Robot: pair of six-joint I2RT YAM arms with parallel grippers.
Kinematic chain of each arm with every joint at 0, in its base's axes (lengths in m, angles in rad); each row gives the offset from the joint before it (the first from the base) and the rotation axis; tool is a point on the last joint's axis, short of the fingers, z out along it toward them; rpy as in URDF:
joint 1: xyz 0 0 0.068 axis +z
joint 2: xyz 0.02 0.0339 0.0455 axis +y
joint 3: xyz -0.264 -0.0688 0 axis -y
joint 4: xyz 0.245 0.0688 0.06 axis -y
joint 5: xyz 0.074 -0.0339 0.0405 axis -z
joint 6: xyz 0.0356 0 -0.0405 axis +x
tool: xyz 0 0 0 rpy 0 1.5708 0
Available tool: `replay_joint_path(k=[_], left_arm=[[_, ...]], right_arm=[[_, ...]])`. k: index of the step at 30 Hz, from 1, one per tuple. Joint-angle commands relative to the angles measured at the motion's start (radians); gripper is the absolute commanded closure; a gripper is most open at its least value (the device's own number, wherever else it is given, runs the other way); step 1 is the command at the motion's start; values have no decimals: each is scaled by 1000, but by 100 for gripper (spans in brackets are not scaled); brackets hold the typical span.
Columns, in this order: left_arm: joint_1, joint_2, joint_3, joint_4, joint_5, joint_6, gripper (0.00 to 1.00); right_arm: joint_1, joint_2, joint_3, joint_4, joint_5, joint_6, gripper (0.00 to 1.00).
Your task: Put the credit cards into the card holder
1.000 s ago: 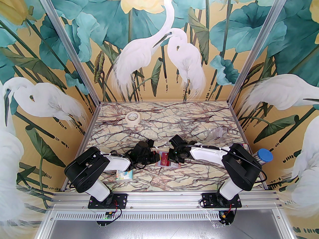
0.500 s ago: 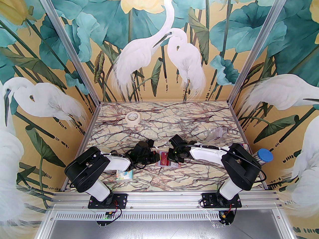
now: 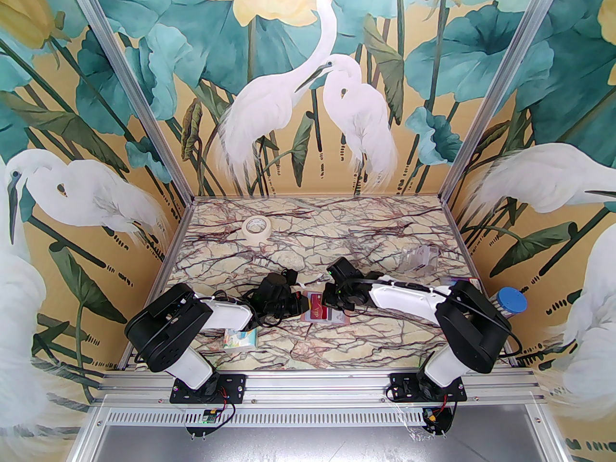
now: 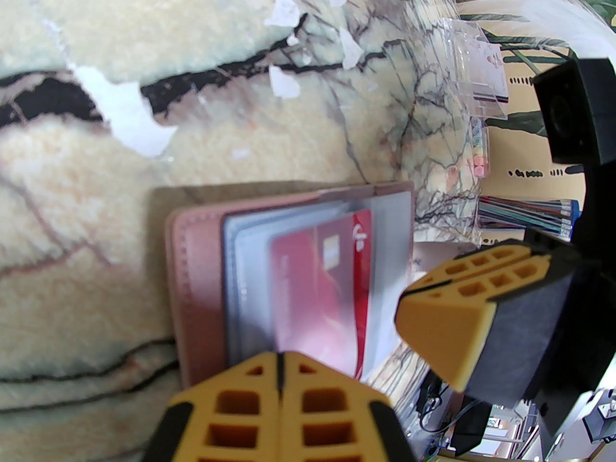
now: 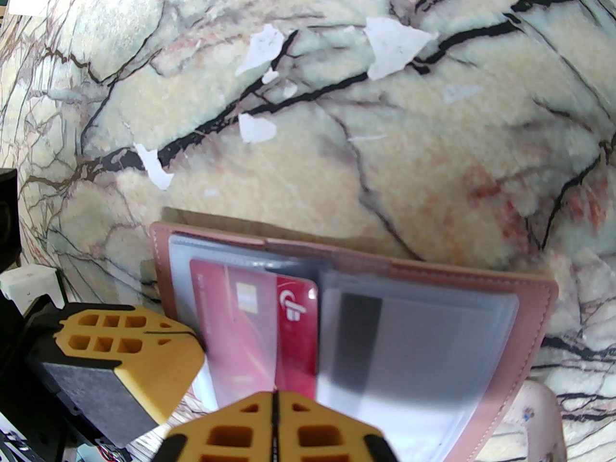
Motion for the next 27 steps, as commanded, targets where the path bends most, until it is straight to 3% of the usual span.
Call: replay_joint_path(k=[1, 6, 27], left_arm=[[-7, 25, -28, -55, -22, 0, 97], [-6, 25, -30, -53, -23, 2, 97], [-6, 34, -25, -56, -22, 1, 97]], right_arm=[[-10, -3, 24, 12, 11, 6, 95], [-13, 24, 31, 7, 2, 12, 84], [-11, 64, 19, 28, -32, 31, 81]])
